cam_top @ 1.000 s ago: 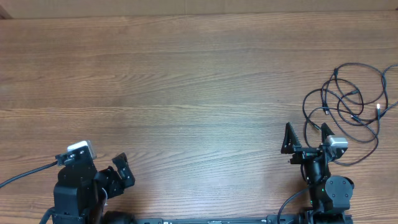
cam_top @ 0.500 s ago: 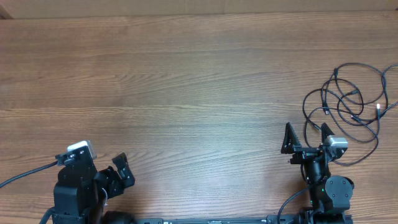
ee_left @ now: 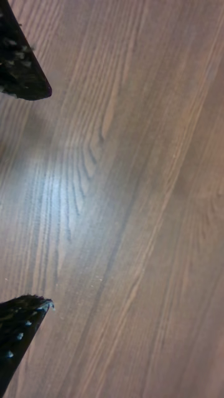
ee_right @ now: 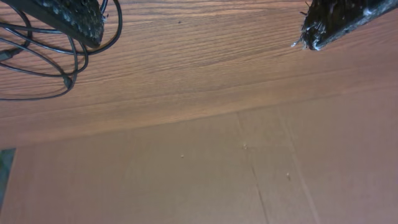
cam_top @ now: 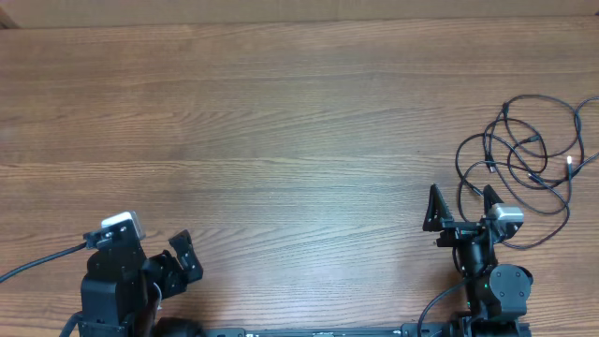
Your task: Untangle cables
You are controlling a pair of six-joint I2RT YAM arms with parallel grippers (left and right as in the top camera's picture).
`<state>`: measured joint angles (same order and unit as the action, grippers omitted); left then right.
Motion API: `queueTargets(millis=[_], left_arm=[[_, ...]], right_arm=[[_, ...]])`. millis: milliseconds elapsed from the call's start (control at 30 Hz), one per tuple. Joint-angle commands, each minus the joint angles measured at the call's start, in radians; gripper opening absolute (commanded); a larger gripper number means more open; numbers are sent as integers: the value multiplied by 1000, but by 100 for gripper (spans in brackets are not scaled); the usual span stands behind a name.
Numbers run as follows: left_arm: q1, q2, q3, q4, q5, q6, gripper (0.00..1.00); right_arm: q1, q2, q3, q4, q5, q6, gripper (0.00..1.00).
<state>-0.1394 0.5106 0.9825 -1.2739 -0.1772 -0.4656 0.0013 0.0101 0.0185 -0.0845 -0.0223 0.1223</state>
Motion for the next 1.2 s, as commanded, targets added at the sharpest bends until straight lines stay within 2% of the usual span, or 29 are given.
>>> queueTargets(millis=[0,200,267,367,600,767,933,1000,1167], left_arm=[[2,-24,-9,-12,-16,-2,100],[2,-140,-153,183,-13,61,100],[2,-229,-286,333,13,128,100],[3,-317,-414,476,61,208,100],[18,-497,-687,853,97,279,99],[37,-507,-835,1189,152,373,100],[54,-507,-957,1458,175,434,100],[56,-507,-979,1489,175,446,100],[56,-507,-978,1379,174,492,99]], right_arm=[[-3,-7,-11,3,-5,-7,100],[-3,-7,-11,3,-5,-7,100],[-3,-7,-11,3,-5,-7,100],[-3,-7,-11,3,-5,-7,100],[-3,-7,-11,3,-5,-7,100],[-3,-7,-11,3,-5,-7,100],[-3,-7,-11,3,-5,-7,100],[-3,-7,-11,3,-5,-7,100],[-3,-7,-11,3,-5,-7,100]])
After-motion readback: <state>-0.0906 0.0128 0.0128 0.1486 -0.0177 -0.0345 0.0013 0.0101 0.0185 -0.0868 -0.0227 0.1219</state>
